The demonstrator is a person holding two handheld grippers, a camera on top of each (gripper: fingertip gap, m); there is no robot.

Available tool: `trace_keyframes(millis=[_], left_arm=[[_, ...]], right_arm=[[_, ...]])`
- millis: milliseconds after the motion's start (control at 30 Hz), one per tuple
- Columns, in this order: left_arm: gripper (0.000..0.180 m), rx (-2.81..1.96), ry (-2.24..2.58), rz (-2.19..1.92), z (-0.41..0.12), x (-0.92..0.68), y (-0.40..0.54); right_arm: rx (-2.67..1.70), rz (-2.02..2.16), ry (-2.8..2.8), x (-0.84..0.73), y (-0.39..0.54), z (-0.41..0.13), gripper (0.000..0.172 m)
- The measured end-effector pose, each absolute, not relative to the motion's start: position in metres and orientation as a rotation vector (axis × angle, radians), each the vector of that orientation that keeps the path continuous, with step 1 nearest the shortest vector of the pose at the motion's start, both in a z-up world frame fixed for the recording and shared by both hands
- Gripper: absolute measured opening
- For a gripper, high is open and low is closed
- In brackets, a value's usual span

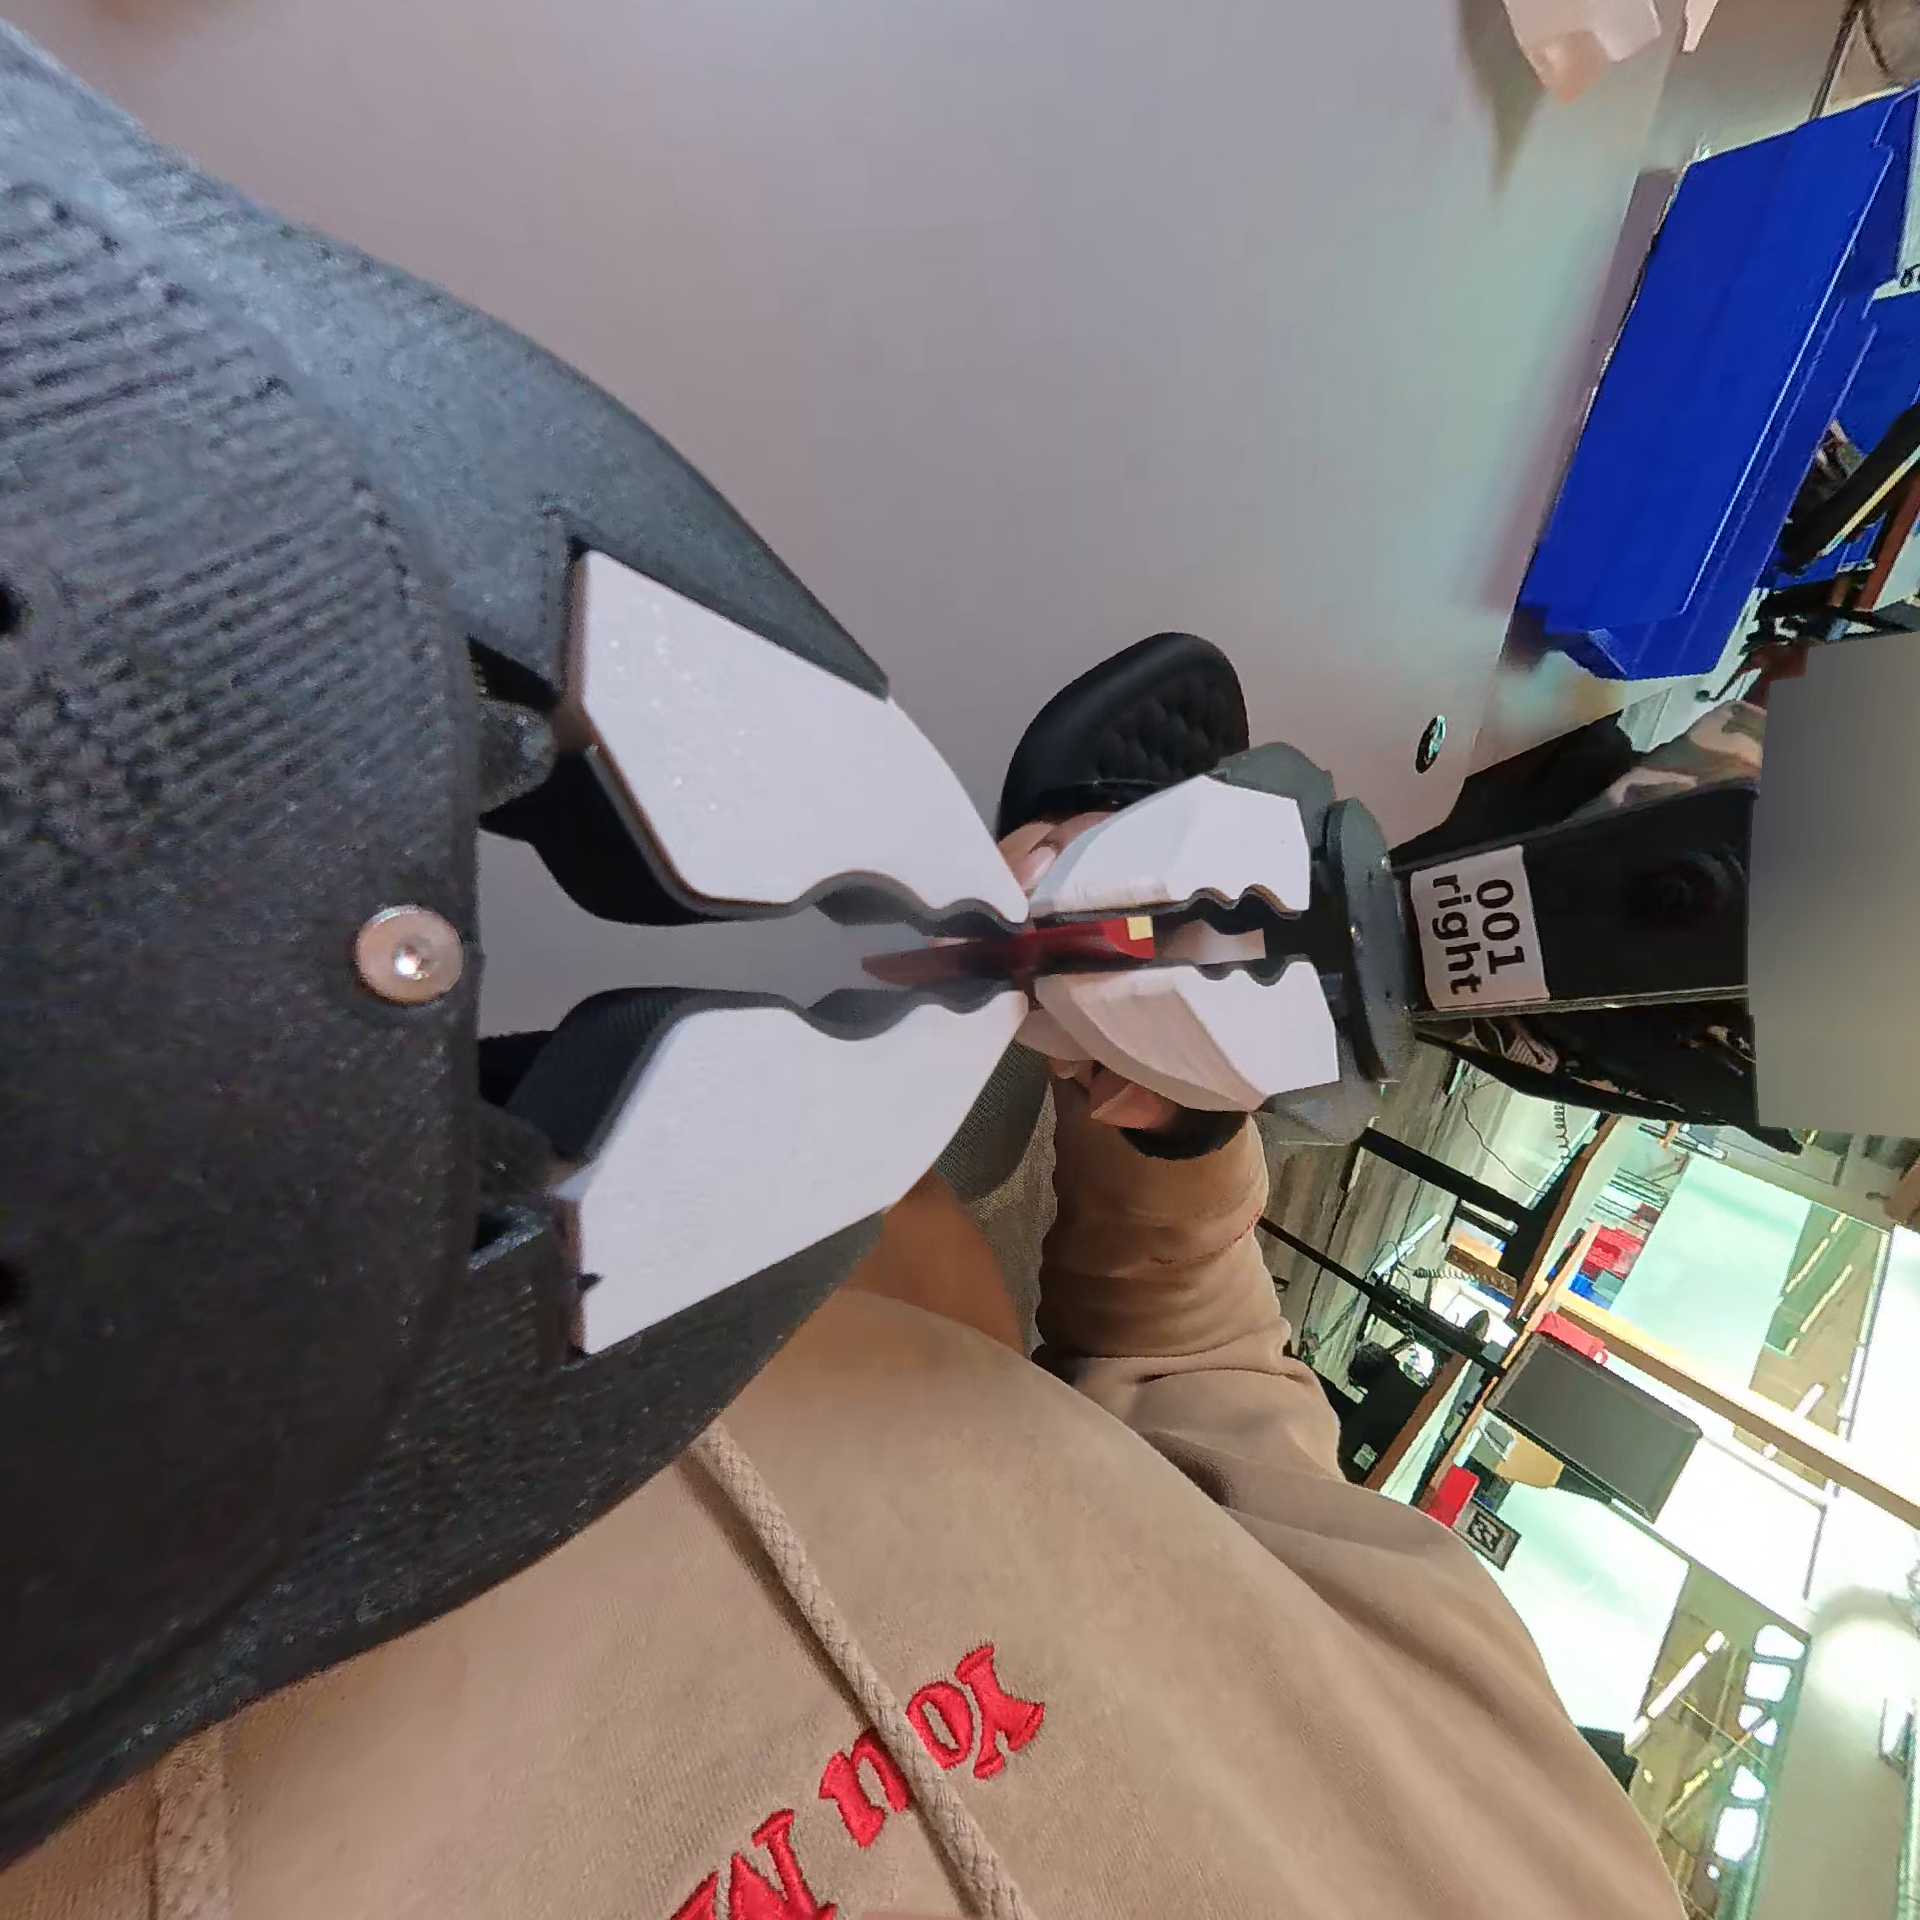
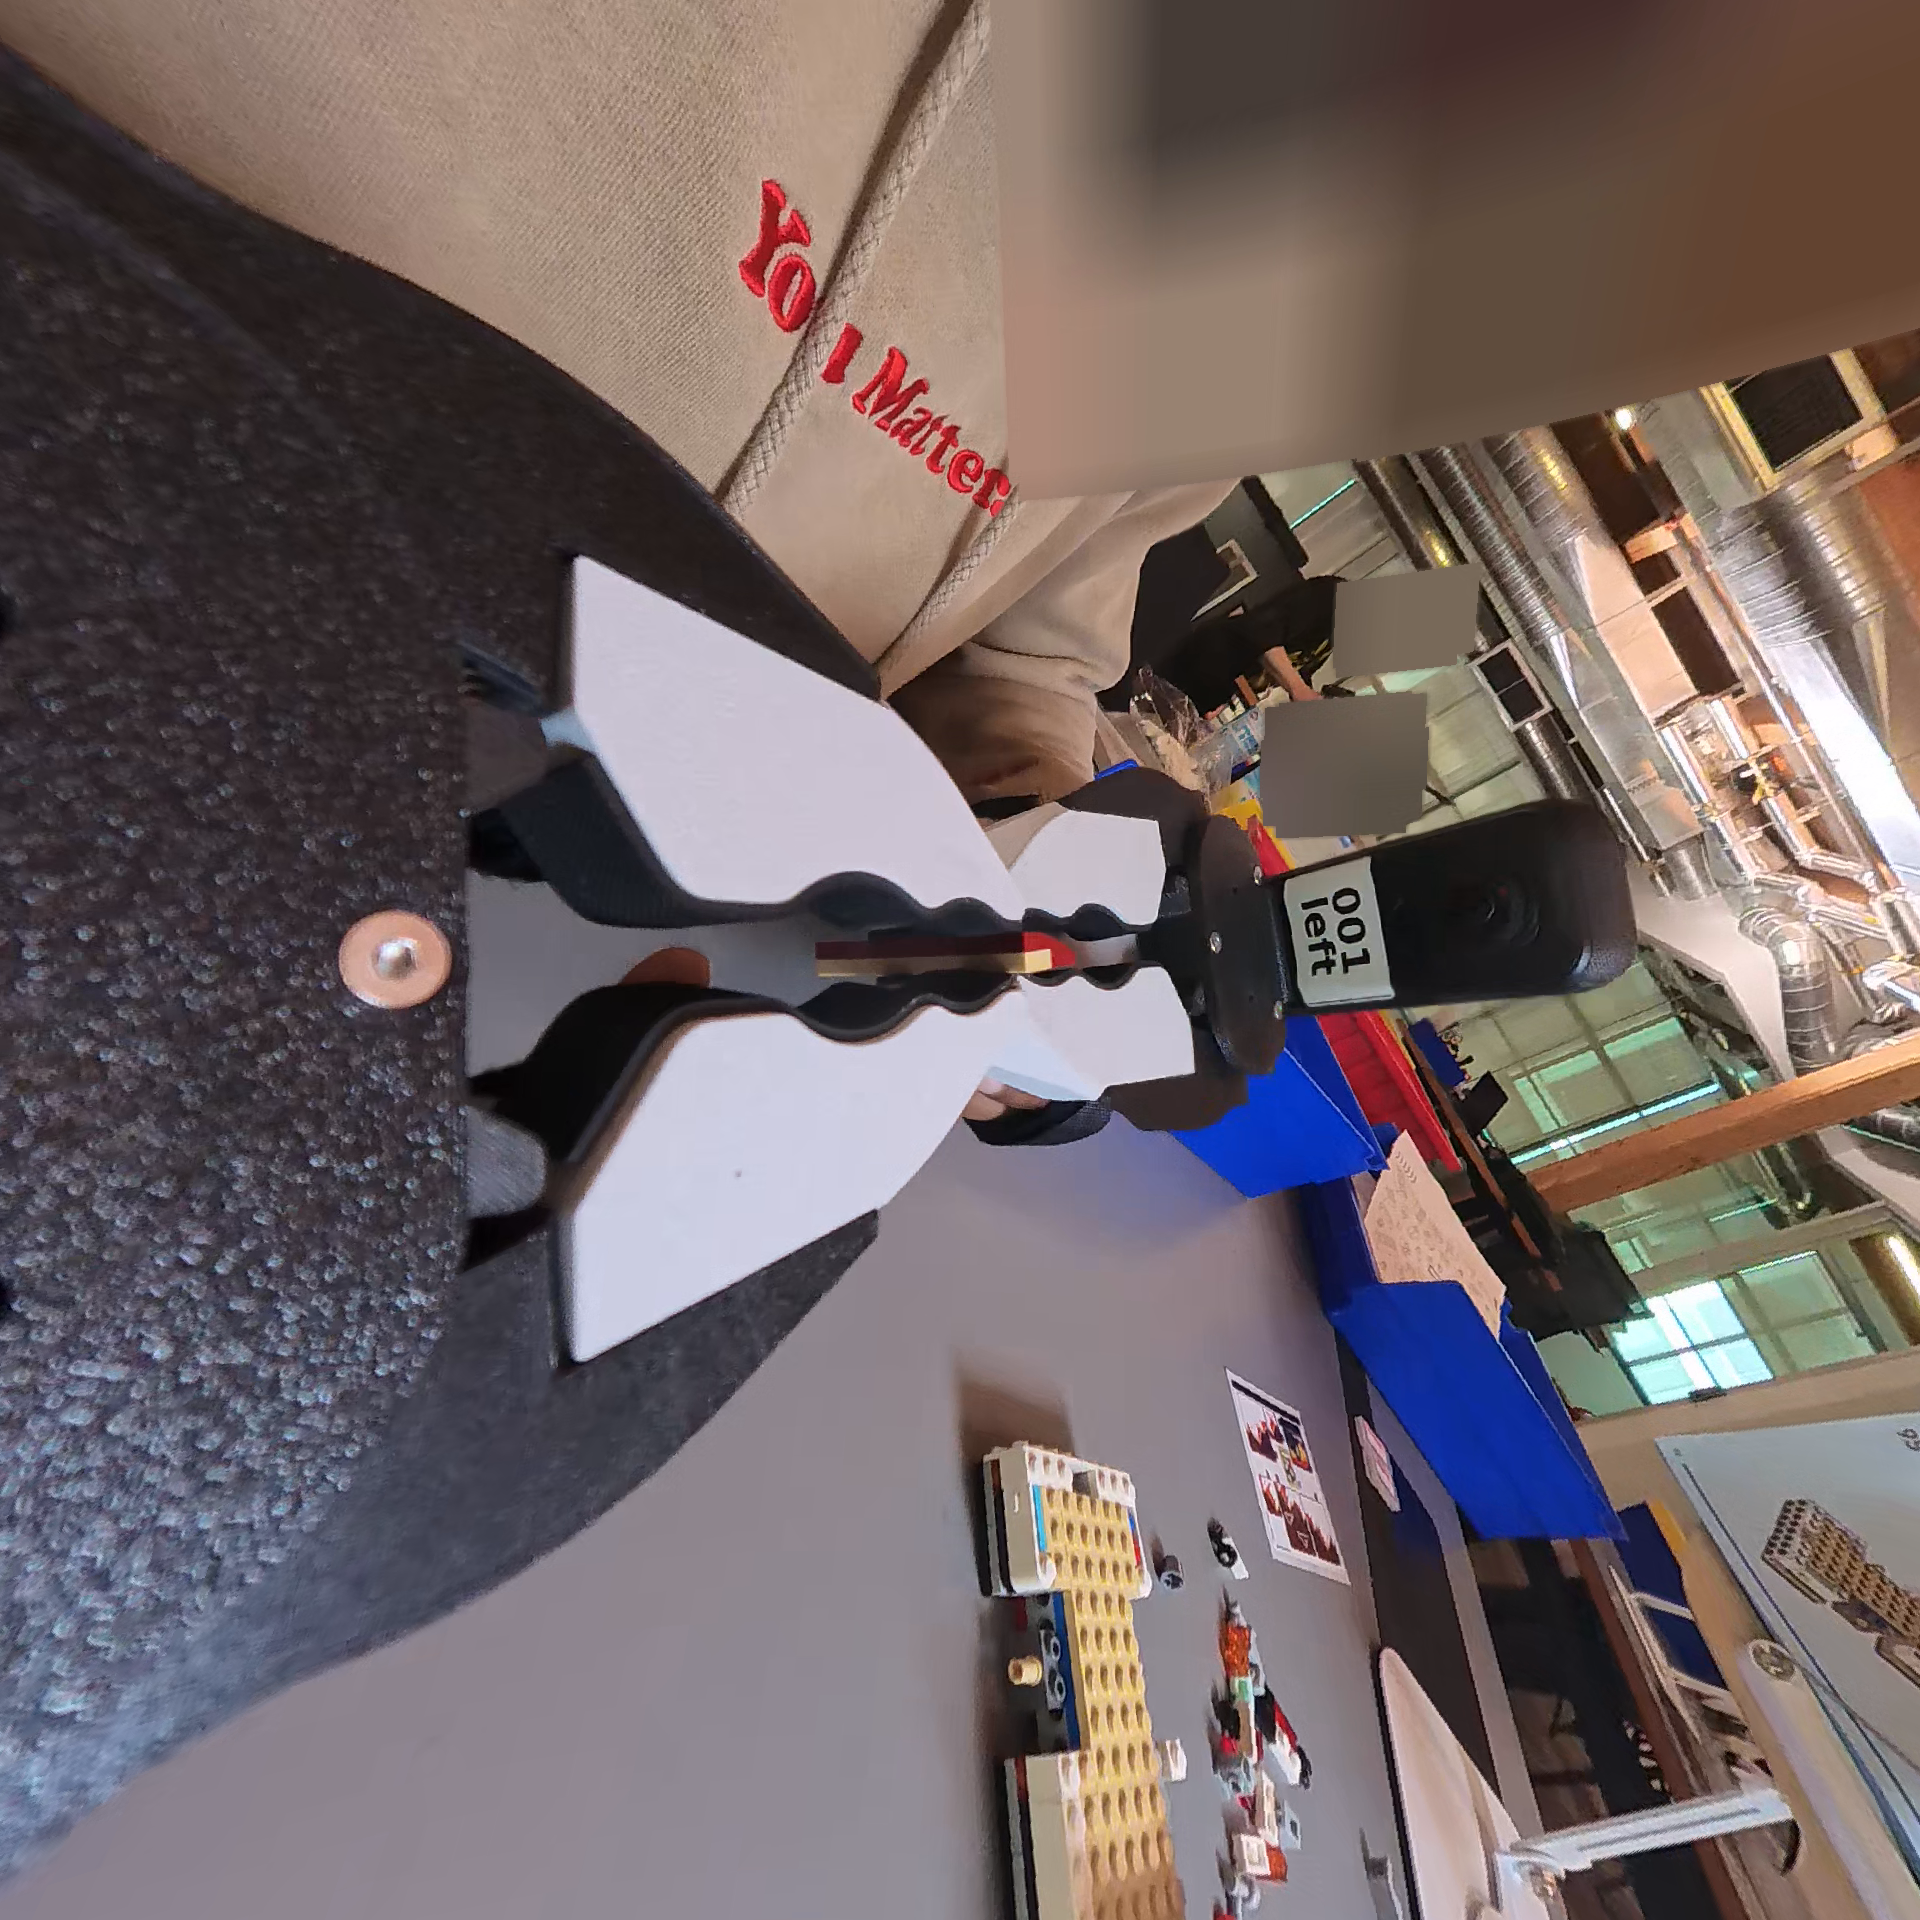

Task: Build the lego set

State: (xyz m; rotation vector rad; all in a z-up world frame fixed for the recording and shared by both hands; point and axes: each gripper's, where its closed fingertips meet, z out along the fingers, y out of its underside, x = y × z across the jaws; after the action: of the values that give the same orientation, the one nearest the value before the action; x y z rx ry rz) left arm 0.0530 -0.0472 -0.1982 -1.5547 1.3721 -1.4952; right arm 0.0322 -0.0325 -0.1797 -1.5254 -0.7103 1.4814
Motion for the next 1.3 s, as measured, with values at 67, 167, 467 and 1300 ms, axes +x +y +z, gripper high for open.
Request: trace_keyframes(millis=[67, 167, 467, 1300], left_arm=[[0.007, -1.577, 1.354, -1.515, -0.198, 0.053, -0.047], [0.007, -1.579, 1.359, -1.523, -0.2, 0.051, -0.046], [0.007, -1.619, 1.332, -1.574, -0.199, 0.05, -0.047], [0.006, -1.632, 0.217, -1.873, -0.17, -0.007, 0.05]], right_arm=[[-1.53, 1.489, -0.698, 0.032, -0.032, -0.179, 0.006], [-1.534, 1.475, -0.707, 0.03, -0.033, -0.179, 0.012], [-1.568, 1.44, -0.695, 0.027, -0.03, -0.181, 0.006], [-1.489, 0.486, -1.115, -0.011, 0.044, -0.181, 0.033]])
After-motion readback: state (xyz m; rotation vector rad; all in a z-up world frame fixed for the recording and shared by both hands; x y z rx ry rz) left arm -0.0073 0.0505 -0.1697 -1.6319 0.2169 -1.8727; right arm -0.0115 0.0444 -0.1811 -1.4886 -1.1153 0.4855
